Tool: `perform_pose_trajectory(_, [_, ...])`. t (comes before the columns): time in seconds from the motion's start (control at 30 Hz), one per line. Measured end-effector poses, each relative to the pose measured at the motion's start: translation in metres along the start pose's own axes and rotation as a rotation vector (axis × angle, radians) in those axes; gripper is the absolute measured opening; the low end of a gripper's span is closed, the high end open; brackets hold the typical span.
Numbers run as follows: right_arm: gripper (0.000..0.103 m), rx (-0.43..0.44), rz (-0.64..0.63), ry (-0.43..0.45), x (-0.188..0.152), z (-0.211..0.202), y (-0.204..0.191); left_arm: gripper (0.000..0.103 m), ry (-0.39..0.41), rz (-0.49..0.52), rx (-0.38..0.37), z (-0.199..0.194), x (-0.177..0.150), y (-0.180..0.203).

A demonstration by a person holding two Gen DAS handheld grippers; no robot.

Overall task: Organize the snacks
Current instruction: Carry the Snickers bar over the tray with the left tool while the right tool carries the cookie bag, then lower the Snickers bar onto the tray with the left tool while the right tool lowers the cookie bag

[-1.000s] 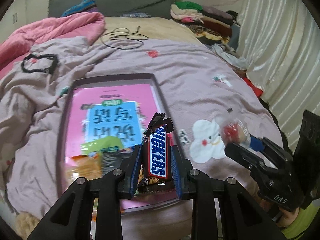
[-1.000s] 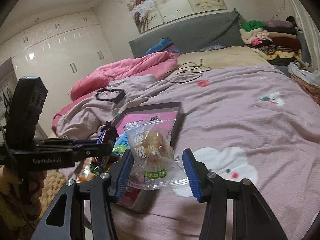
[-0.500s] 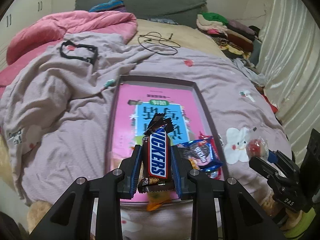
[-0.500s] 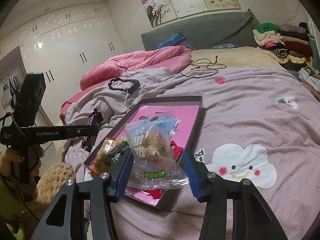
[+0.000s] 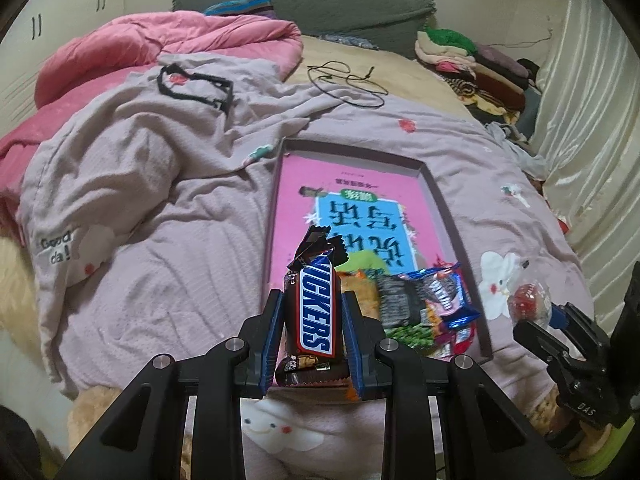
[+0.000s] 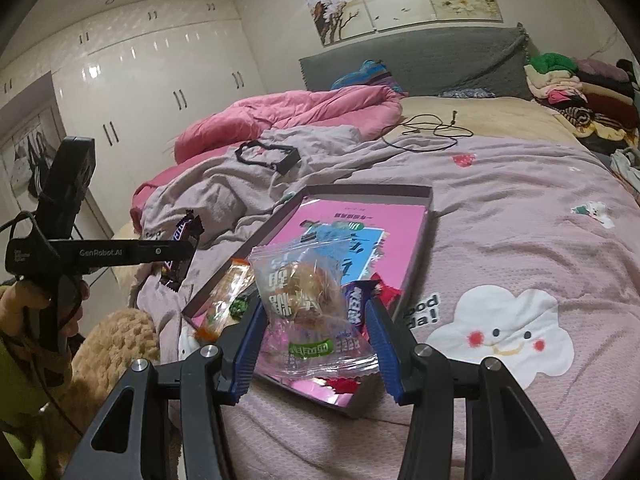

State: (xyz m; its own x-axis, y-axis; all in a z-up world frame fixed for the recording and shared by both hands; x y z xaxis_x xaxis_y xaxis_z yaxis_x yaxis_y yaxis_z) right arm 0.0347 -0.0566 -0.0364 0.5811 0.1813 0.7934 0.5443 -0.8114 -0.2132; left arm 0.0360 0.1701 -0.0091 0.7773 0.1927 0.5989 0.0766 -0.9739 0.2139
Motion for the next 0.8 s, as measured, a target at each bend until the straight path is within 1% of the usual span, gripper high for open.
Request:
perform_pose_trajectory(0.33, [0.051, -0.002, -0.026, -0.028, -0.003, 0.009, -0.008, 0.029, -0.035, -0.012, 0.024, 0.010, -0.015, -0.014])
perform_pose_trajectory(0.43, [0.051, -0.005, -0.031, -0.035, -0.005, 0.011, -0.009, 0.029, -0.053, 0.002, 0.023, 0.016, -0.019, -0.011])
perform_pose_trajectory(0.8, [0.051, -0.015, -0.035, -0.049, -0.007, 0.016, -0.009, 0.029, -0.077, 0.057, 0.031, 0.031, -0.026, 0.006])
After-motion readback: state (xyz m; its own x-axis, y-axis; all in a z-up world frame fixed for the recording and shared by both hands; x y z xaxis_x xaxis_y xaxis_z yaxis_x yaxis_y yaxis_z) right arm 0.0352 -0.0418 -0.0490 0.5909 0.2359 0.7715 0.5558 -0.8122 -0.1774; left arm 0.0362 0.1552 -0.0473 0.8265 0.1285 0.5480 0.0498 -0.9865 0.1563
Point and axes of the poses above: each gripper's, at about its wrist camera, not at the fingertips, and z roughly the way its jaws point, y to its right, x to its top, the point moved 3 cm from there along z, roughly the way its jaws point, and after that the axes turned 5 degrees about -x, right-handed, at the moved point
